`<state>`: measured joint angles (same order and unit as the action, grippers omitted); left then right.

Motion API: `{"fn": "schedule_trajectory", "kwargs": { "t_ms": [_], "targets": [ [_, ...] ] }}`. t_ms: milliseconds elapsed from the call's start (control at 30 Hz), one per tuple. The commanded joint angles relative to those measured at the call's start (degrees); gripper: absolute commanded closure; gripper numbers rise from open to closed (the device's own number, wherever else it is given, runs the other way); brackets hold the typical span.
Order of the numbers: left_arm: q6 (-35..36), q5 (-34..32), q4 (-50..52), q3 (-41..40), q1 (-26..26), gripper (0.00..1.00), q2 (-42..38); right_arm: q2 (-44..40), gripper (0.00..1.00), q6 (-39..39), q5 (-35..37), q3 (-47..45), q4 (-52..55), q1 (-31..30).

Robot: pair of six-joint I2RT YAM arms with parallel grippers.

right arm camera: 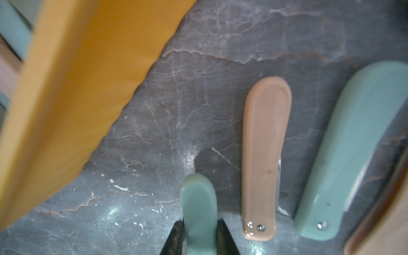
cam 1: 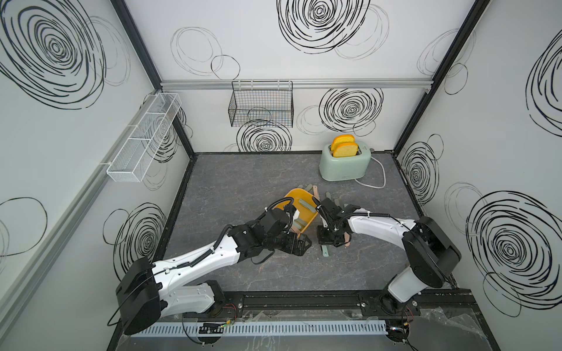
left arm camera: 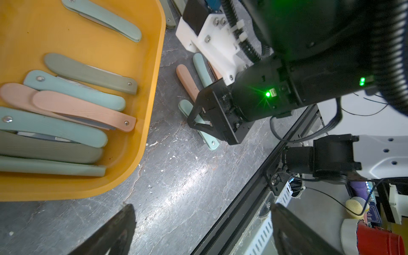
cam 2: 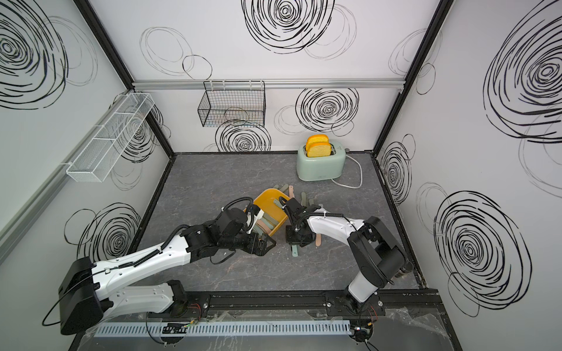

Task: Take the fruit knife out of the storage box
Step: Place the fruit knife at the center of the board, then pick up the fruit knife from the storage box.

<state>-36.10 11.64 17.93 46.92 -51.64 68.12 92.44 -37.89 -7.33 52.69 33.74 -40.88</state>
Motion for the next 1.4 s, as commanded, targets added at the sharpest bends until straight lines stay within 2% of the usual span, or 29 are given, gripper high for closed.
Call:
{"fn": "schedule_trajectory", "kwargs": {
  "t_ms": [0,100,267,533,733,1067,1367],
  "targets": [
    [-0.8,-1.4,-0.7,-0.6,0.0,0.02,-1.4,0.7,0.71,0.3,1.4,0.2,-0.2,0.5],
    [-0.7,-1.7,-0.4,-0.4,0.0,0.02,-1.6,-0.1,0.67,1.2,1.8,0.6,0.7,0.9],
    [0.0,-2.0,0.8,0.8,1.2,0.02,-1.8,-2.5,0.67,2.7,4.9,3.6,4.9,1.2],
    [1.1,-1.3,4.3,3.4,8.2,0.02,-4.3,-3.3,0.65,8.1,8.9,14.2,11.7,1.2],
    [1.6,-1.3,8.2,3.7,13.8,0.02,-7.0,2.6,0.64,14.9,9.6,23.5,12.6,1.2],
    [1.1,-2.0,13.7,0.3,19.3,0.02,-13.8,19.9,0.62,24.2,9.2,40.4,14.6,-0.1],
    [0.7,-1.8,15.7,-1.9,21.5,0.02,-17.6,28.9,0.59,28.8,12.8,46.9,16.5,-4.1]
  ]
}}
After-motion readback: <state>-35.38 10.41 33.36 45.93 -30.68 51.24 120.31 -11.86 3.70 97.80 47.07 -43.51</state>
